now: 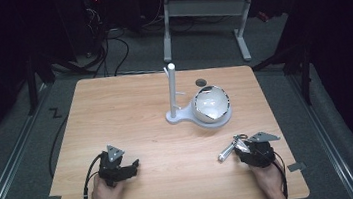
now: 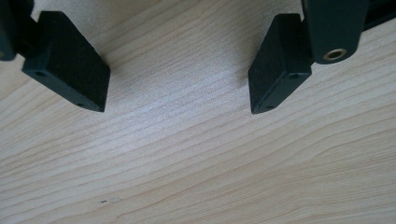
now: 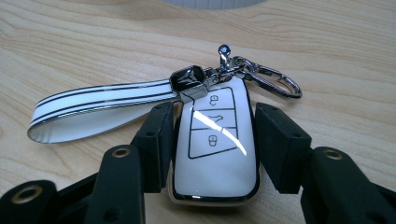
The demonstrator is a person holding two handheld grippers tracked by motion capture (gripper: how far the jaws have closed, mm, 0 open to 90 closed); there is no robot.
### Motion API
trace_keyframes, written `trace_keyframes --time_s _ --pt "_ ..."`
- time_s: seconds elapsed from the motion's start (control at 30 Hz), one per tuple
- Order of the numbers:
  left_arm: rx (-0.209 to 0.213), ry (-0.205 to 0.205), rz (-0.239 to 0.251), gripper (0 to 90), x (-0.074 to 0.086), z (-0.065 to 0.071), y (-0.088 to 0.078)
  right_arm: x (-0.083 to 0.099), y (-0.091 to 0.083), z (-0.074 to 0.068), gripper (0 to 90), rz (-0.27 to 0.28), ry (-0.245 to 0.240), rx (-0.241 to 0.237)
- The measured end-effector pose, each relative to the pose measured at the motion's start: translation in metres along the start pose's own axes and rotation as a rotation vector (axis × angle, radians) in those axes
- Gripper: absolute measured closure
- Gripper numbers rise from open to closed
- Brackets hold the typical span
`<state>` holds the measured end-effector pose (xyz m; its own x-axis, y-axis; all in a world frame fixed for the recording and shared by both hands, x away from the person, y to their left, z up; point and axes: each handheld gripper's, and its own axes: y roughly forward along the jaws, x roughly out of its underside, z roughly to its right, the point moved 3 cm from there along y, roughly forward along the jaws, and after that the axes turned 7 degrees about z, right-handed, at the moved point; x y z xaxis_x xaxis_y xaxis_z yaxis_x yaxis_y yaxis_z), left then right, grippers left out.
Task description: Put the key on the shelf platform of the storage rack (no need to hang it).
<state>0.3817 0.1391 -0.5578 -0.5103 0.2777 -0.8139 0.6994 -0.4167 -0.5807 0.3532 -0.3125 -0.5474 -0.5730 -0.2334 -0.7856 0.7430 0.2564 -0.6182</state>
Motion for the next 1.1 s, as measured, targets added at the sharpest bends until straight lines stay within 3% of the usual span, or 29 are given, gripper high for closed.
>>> trace_keyframes --time_s 0.2,0.43,1.1 --pt "0.0 0.0 0.0 21.2 0.0 0.0 0.0 0.0 -0.001 0.0 50.0 0.003 -0.003 -0.004" --pt "0.0 0.0 0.0 21.3 0.0 0.0 0.0 -0.005 -0.011 0.002 50.1 0.047 0.002 -0.023" --pt "0.001 -0.001 0.0 21.2 0.0 0.0 0.0 -0.039 -0.035 -0.002 50.2 0.131 -0.016 -0.087"
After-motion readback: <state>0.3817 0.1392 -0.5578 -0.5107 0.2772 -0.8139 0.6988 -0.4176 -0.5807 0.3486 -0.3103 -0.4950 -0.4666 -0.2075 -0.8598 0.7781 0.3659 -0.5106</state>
